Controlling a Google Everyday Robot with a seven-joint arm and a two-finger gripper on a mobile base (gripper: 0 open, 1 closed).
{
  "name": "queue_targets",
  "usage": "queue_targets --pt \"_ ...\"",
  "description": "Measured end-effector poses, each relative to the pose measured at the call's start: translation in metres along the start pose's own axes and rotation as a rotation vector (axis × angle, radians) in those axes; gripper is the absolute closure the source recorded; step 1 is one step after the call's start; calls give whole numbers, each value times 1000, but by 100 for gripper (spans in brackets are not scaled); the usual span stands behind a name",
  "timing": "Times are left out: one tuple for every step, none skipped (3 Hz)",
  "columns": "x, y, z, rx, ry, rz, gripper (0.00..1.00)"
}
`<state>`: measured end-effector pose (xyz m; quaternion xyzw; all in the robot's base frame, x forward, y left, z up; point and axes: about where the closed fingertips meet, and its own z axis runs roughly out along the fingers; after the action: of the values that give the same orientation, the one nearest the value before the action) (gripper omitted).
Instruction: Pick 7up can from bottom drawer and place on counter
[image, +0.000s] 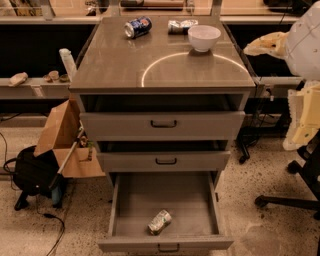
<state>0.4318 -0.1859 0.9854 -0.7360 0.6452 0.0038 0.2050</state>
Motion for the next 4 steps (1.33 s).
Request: queue_targets --pt "-12 5 1 -36 -49 -138 0" --pt "-20 8 5 -57 -71 -240 0" --pt "-20 8 5 -57 -71 -240 0" --pt "-24 7 6 -47 -89 -262 0"
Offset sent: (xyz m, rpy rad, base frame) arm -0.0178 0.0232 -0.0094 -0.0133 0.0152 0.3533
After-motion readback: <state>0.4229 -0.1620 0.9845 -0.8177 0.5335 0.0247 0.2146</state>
